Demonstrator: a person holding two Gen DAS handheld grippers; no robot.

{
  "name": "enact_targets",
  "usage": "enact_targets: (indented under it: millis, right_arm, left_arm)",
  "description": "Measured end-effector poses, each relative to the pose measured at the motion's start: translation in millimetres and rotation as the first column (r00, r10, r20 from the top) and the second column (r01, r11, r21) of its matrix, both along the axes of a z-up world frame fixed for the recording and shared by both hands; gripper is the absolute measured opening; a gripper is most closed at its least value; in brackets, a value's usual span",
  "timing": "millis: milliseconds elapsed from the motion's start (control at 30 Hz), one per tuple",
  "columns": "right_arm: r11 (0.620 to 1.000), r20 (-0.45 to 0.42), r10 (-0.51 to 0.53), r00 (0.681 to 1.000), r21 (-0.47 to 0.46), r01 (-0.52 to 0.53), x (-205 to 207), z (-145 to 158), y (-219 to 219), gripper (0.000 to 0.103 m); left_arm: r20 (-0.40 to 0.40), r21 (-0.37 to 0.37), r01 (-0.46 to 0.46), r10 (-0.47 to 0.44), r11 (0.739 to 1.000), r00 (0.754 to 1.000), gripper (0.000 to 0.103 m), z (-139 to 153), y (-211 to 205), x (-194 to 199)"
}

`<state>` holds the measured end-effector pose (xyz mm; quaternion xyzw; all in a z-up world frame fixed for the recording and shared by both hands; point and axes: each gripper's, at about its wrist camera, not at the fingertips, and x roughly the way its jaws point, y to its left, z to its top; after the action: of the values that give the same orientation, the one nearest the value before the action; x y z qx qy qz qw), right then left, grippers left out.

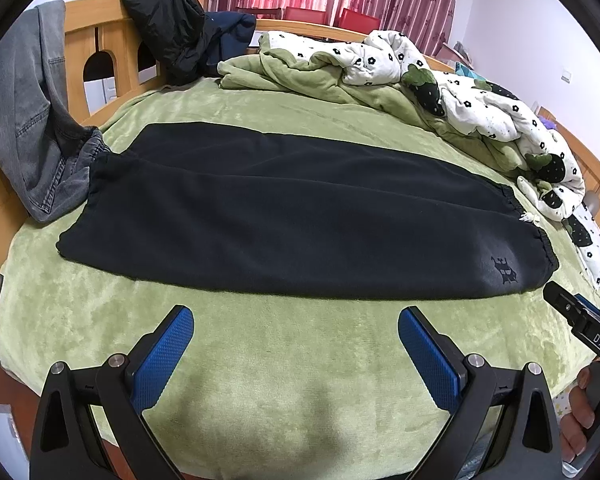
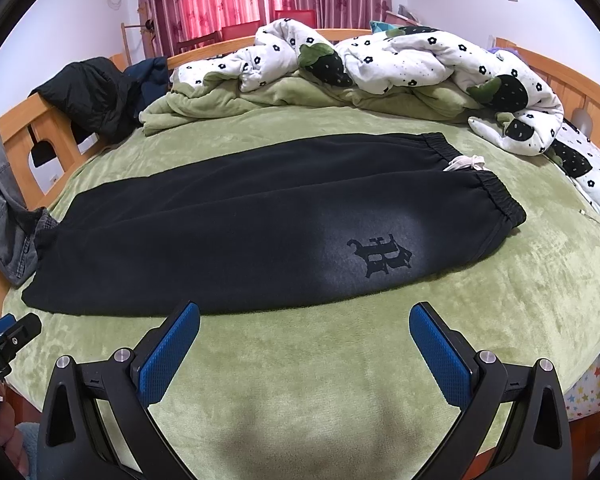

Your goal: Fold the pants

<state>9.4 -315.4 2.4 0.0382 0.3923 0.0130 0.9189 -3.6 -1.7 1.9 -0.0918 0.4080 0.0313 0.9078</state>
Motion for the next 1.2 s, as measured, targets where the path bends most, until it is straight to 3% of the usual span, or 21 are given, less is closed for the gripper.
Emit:
enact_targets:
  millis: [233, 400, 633, 700, 800, 933, 1033, 1200]
  right_arm:
    - [0.999, 0.005, -0.002, 1.000, 0.033, 0.001, 0, 4, -1, 0.103]
    - [0.986, 0.031, 0.008, 0.999, 0.167, -0.014, -5, 16, -14, 0.103]
    - [0.987, 0.086, -0.043, 0.995, 0.160, 0.029, 6, 38, -53, 0.103]
    - [0.987, 0.101, -0.072, 0.992, 0.154, 0.056, 11, 38, -69, 0.103]
    - [0.993, 0.050, -0.063, 0.997, 0.105, 0.058, 27, 25, -86, 0.097]
    - [0.990, -0.010, -0.067, 0.998, 0.128, 0.068, 41, -5, -108, 0.066]
    - [0.989, -0.061, -0.109, 0.992, 0.095, 0.114, 50, -33, -120, 0.066]
    - [0.985, -0.103, -0.131, 0.986, 0.100, 0.141, 54, -71, -133, 0.066]
  left_arm:
    - [-0.004, -0.032, 0.013, -0.013, 0.999, 1.000, 0.103, 0, 1, 2]
    - [0.026, -0.104, 0.033, -0.030, 0.994, 0.999, 0.103, 14, 11, 2]
    - [0.051, 0.006, -0.007, 0.007, 1.000, 0.999, 0.103, 33, 41, 15]
    - [0.029, 0.020, -0.031, 0.030, 0.999, 0.999, 0.103, 25, 53, 21]
    - [-0.029, -0.014, -0.054, 0.054, 0.998, 0.998, 0.102, 1, 70, 29]
    - [-0.087, -0.050, -0.130, 0.125, 0.990, 0.988, 0.102, -38, 89, 32]
    - [-0.131, -0.091, -0.180, 0.167, 0.980, 0.977, 0.099, -66, 103, 35]
    - [-0.180, -0.231, -0.207, 0.168, 0.951, 0.969, 0.094, -99, 121, 40]
